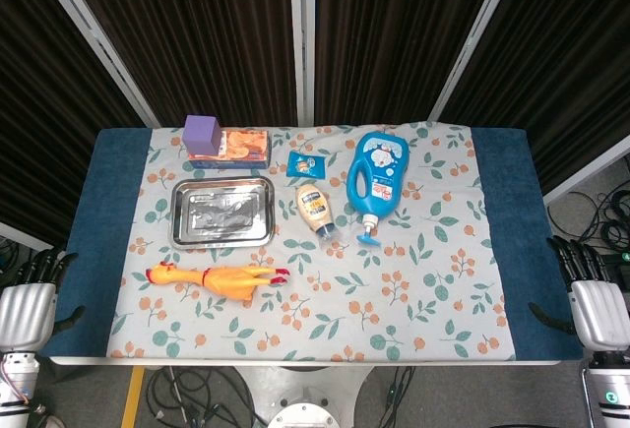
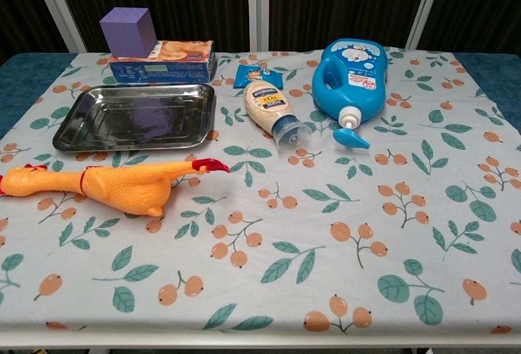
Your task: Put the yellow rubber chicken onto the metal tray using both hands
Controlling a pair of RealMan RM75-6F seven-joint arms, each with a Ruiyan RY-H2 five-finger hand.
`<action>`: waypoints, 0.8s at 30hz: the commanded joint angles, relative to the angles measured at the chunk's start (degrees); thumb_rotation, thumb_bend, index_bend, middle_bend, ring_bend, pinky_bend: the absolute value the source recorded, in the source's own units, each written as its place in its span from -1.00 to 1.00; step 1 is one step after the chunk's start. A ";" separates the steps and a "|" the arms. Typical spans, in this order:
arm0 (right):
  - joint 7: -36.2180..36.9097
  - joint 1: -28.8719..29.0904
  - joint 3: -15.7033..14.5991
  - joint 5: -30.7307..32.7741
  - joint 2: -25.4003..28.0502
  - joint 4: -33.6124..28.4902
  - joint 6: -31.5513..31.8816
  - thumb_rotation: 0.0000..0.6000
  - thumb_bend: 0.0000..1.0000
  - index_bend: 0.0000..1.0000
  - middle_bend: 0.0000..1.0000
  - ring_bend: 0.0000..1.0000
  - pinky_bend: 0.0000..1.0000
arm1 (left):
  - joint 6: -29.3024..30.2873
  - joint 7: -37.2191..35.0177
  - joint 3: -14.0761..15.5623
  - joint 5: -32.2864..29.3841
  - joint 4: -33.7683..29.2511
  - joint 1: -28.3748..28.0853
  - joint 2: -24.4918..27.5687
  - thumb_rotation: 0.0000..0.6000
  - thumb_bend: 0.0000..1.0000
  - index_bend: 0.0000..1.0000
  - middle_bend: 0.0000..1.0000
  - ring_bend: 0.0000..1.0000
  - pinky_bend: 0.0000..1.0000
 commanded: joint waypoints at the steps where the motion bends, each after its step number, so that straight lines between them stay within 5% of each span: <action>1: 0.39 -0.02 0.08 -0.23 -0.11 0.26 0.30 1.00 -0.80 -1.00 -0.88 -1.00 -0.99 | -0.08 0.18 0.00 -0.07 -0.08 -0.08 0.06 1.00 -0.60 -0.52 -0.61 -0.73 -0.59; 13: 0.56 -0.46 0.80 -0.45 -0.25 1.10 2.22 1.00 -0.80 -1.00 -0.88 -1.00 -0.99 | -0.01 -0.17 -1.14 1.89 -0.08 -1.90 -0.37 1.00 -0.60 -0.52 -0.61 -0.73 -0.60; 24: -0.99 0.84 2.38 -0.57 1.79 -1.20 2.13 1.00 -0.80 -1.00 -0.88 -1.00 -0.99 | -13.51 -5.67 -2.38 2.53 1.58 -11.70 -3.32 1.00 -0.60 -0.47 -0.51 -0.67 -0.59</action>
